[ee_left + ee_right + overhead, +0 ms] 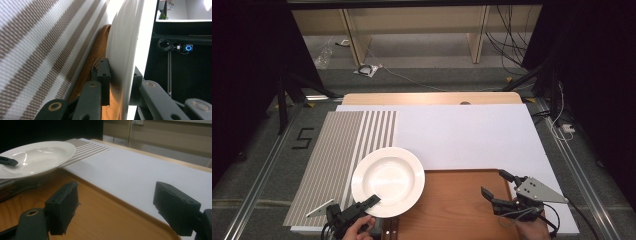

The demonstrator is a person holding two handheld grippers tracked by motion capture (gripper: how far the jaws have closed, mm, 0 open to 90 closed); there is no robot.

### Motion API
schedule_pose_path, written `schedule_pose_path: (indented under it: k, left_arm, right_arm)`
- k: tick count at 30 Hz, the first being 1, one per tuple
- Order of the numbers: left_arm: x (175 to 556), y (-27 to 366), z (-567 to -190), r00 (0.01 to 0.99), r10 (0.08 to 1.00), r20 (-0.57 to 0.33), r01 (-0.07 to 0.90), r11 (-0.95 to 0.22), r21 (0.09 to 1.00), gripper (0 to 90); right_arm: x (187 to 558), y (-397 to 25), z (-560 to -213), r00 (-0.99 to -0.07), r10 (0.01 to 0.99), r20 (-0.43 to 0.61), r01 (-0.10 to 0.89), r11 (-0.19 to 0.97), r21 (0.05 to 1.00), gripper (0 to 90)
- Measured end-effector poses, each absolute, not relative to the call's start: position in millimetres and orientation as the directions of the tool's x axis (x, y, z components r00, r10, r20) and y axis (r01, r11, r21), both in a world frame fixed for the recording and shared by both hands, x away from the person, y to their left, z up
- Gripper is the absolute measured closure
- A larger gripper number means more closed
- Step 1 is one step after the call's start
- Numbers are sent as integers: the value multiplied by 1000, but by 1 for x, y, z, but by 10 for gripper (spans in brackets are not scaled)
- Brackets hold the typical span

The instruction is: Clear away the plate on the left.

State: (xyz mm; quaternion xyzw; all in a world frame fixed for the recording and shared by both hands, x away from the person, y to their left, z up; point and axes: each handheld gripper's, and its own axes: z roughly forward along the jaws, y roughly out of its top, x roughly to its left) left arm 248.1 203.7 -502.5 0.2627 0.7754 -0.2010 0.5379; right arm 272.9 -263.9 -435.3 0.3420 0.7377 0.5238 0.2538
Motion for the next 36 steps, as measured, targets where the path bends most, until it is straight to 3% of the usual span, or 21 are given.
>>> schedule_pose_path:
  k: [36]
  left_arm:
    - [251,137,-507,-210,300,-931,821,571,-2,769]
  right_arm:
    - [273,-263,-435,-637,771,-17,234,214,948,210]
